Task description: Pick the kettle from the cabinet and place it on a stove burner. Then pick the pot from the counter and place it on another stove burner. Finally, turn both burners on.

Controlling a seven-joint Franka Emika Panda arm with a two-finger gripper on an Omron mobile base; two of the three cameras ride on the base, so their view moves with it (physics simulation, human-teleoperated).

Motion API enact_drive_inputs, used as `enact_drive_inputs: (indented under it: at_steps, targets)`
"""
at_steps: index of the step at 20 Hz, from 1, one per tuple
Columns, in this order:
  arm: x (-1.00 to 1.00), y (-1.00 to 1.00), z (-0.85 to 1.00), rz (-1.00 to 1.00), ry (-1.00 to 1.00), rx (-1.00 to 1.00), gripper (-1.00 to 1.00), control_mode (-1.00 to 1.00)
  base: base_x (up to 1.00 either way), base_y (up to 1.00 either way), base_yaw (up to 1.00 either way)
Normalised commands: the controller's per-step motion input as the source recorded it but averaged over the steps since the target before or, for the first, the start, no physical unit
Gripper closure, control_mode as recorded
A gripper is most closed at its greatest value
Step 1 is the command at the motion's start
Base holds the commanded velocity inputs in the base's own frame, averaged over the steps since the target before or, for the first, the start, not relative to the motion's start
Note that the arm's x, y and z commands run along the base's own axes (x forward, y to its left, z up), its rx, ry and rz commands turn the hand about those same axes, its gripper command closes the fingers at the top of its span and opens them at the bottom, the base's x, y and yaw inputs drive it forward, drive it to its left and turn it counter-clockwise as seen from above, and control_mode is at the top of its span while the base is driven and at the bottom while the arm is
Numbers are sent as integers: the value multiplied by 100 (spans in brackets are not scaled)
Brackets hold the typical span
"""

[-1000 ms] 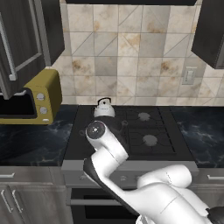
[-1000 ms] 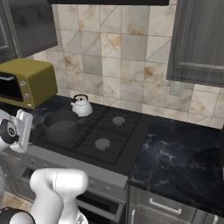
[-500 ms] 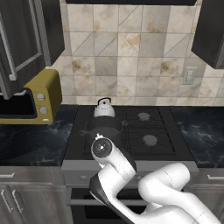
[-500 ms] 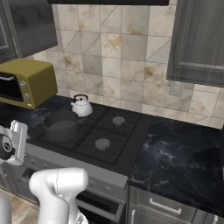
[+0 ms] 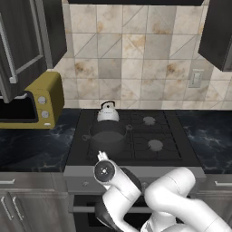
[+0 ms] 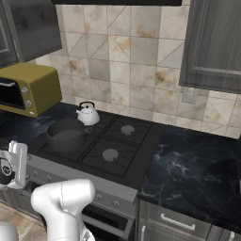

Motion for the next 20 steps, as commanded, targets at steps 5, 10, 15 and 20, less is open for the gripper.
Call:
enact_drive_inputs:
  at_steps: [5,10,15,20]
  targets:
    - [0,7,-11,0,-7,-13,-100,-100,0,0,0]
    - [0,7,-2,0,-13,-18,-100,-100,0,0,0]
    - [-1,7,-7,0,-5,-13,-100,-100,0,0,0]
    - [-1,2,-9,0,-3,-11,-100,-100,0,0,0]
